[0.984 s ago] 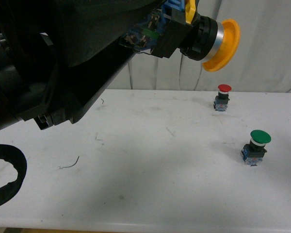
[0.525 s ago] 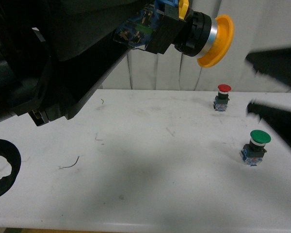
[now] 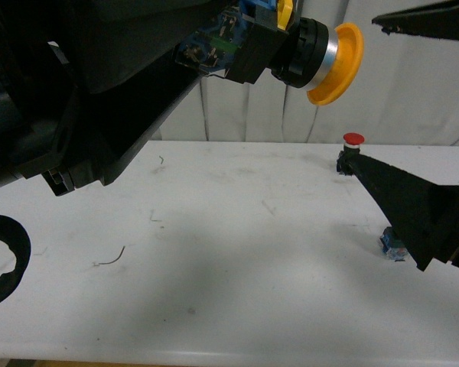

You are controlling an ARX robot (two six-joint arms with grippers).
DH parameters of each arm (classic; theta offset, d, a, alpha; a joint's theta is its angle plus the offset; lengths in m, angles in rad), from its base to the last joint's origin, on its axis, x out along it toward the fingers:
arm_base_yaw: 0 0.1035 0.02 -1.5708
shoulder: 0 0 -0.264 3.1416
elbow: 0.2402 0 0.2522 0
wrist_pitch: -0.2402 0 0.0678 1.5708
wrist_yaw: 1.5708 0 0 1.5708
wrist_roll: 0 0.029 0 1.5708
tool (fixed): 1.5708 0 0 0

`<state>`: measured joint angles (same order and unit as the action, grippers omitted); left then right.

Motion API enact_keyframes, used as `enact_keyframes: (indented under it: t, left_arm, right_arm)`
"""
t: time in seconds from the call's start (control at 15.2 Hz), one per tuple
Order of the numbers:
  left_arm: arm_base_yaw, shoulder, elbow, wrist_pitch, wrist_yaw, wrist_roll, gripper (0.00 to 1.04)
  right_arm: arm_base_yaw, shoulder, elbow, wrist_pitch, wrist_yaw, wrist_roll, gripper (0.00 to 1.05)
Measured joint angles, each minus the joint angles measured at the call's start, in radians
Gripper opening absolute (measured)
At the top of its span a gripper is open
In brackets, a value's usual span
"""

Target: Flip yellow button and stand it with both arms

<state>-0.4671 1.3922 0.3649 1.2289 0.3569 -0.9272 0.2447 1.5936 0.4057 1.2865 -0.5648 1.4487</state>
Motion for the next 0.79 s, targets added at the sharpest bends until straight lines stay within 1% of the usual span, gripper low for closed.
enact_keyframes:
  t: [0.2,0.33,0.46,0.79]
  left_arm:
    - [-0.001,0.0,0.002,-0.002,0.0,0.009,0.36]
    - [-0.004,0.0,0.007,-0.004,0.0,0.013,0.36]
    - [-0.003,0.0,0.007,-0.016,0.006,0.018,0.36]
    - [-0.005,0.002,0.007,-0.014,0.007,0.019,0.36]
  right_arm:
    - [0.038,-0.003,0.031,-0.001,0.011,-0.001,0.98]
    - [0.094,-0.003,0.05,-0.001,0.027,-0.018,0.98]
    - [0.137,-0.003,0.063,-0.001,0.022,-0.045,0.98]
    - [0.14,0.01,0.098,0.001,0.026,-0.055,0.98]
